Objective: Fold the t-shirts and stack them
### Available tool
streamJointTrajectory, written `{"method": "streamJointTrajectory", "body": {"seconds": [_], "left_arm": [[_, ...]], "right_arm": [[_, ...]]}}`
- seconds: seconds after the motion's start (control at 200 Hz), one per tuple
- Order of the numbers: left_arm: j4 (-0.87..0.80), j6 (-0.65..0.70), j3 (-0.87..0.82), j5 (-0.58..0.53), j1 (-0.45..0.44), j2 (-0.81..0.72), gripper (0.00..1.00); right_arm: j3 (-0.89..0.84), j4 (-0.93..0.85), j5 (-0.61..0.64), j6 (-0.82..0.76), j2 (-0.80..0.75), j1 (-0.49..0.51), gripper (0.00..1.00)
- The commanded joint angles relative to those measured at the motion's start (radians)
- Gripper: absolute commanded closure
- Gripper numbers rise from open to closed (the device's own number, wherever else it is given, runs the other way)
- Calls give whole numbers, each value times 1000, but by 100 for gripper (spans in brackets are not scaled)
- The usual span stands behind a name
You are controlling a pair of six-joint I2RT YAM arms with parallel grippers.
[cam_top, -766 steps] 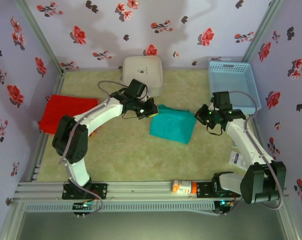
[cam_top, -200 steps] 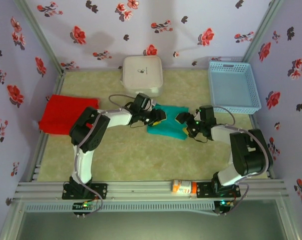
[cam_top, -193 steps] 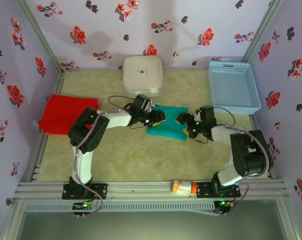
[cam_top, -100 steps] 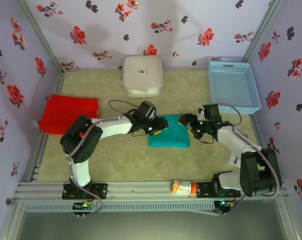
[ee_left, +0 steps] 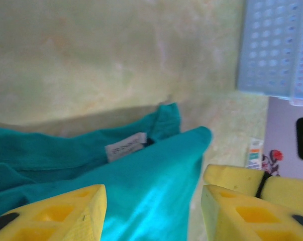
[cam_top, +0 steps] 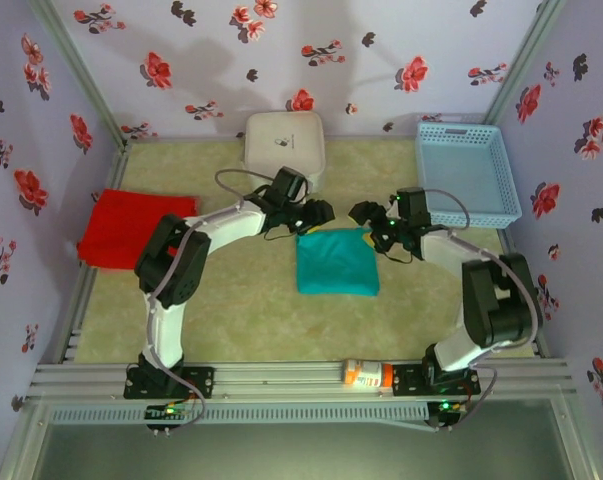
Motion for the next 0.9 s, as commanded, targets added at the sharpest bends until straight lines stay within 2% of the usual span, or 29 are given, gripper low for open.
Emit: {"method": "streamJointTrajectory", "body": {"seconds": [0.0, 0.12, 0.265, 0.5, 0.69, 0.895], "left_arm": [[27, 28, -15, 24, 21, 11, 48], [19, 55, -25, 25, 42, -4, 48], [16, 82, -64, 15, 47, -96, 47], [59, 24, -135, 29, 10, -192, 47], [210, -55, -228, 54, -18, -133, 48], [307, -52, -273, 27, 38, -44, 48]], "right_arm": [[38, 161, -14, 39, 77, 6, 19], [45, 207, -10, 39, 143, 6, 20], [40, 218, -4, 45, 165, 11, 20], [39, 219, -1, 43, 188, 12, 20], [41, 236, -5, 51, 213, 14, 20], [30, 228, -6, 28, 229, 15, 21]]}}
